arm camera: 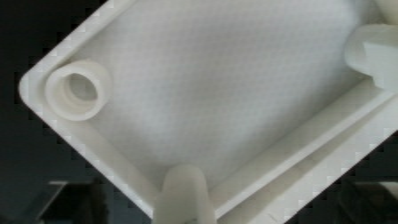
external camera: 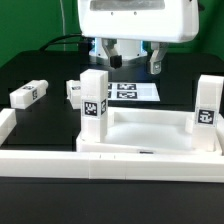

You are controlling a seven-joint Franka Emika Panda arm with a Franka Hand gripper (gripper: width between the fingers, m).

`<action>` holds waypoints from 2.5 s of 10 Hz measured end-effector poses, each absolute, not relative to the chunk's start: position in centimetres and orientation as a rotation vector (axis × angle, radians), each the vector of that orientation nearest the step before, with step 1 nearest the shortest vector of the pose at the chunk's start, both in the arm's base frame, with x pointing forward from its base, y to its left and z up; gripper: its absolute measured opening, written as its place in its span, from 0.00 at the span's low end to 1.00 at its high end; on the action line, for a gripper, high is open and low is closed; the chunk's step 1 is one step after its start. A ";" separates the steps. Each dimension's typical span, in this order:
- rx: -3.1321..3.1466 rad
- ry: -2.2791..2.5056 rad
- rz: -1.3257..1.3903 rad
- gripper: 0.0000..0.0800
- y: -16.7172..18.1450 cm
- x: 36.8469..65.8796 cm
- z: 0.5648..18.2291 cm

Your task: Assemble desk

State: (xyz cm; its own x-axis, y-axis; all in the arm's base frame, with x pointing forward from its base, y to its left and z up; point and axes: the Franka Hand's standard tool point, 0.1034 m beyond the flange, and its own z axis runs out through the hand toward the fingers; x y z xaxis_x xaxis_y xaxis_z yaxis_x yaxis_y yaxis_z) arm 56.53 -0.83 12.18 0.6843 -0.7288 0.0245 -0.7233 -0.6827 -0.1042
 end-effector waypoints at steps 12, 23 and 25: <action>-1.992 2.238 0.049 0.81 0.2 54.8 10.1; -2.002 2.401 0.135 0.81 1.3 51.6 2.2; -2.004 2.400 0.137 0.81 1.4 51.7 2.2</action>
Offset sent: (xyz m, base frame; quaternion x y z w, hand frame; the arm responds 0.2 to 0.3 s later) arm 0.0000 0.0000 0.0000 0.0000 0.0000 0.1938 0.9810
